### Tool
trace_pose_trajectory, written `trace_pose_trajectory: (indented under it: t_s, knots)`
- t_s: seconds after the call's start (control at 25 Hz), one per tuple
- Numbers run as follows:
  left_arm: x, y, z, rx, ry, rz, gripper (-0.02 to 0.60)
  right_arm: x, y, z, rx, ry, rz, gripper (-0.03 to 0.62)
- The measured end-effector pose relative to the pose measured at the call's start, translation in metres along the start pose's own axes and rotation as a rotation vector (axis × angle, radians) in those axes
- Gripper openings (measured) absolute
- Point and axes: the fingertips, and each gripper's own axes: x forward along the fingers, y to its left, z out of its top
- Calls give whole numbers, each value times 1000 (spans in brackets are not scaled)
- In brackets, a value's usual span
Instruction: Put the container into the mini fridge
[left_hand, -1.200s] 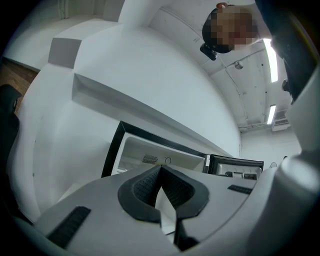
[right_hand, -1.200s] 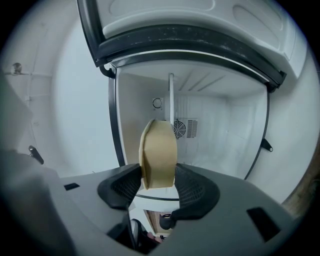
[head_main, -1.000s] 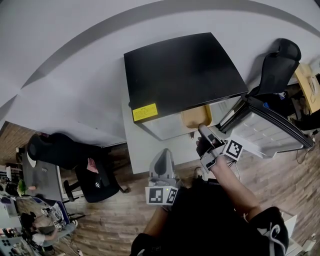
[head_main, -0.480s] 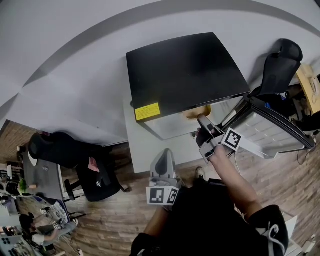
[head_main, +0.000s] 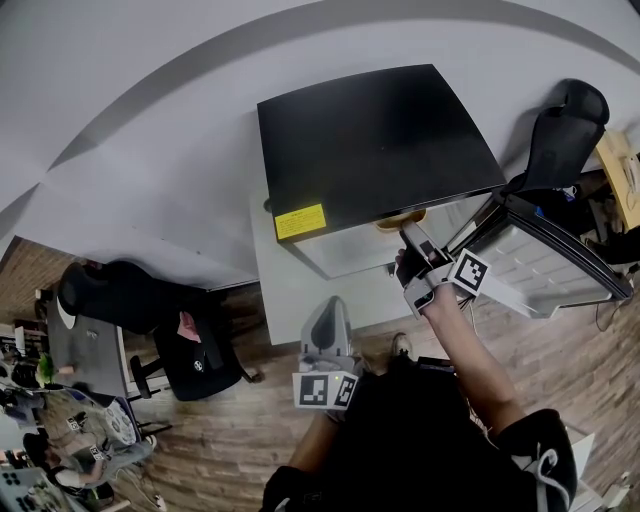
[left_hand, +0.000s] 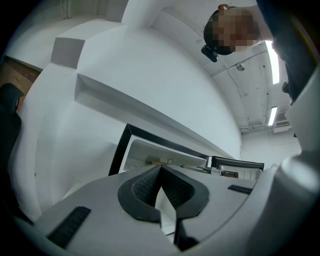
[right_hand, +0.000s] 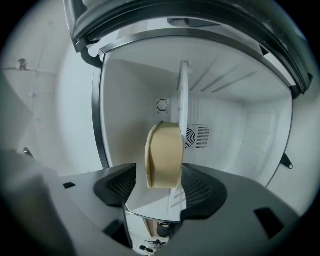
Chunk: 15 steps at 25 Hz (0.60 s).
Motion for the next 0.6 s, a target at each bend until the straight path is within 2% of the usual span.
trace_pose_trajectory:
  t_s: [0.2, 0.32, 0.44, 0.6]
  knots:
    - [0, -1, 1, -4, -2, -11, 21, -4, 0, -3, -26, 0, -17, 311]
    - [-1, -2, 2, -4, -6, -19, 21, -9, 6, -8, -136, 12, -22, 325]
    - [-2, -4, 3, -4, -9, -27, 21, -20, 9, -15, -382, 37, -101, 338]
    - [-3, -5, 4, -5, -12, -40, 21, -31, 8, -22, -863, 68, -243, 350]
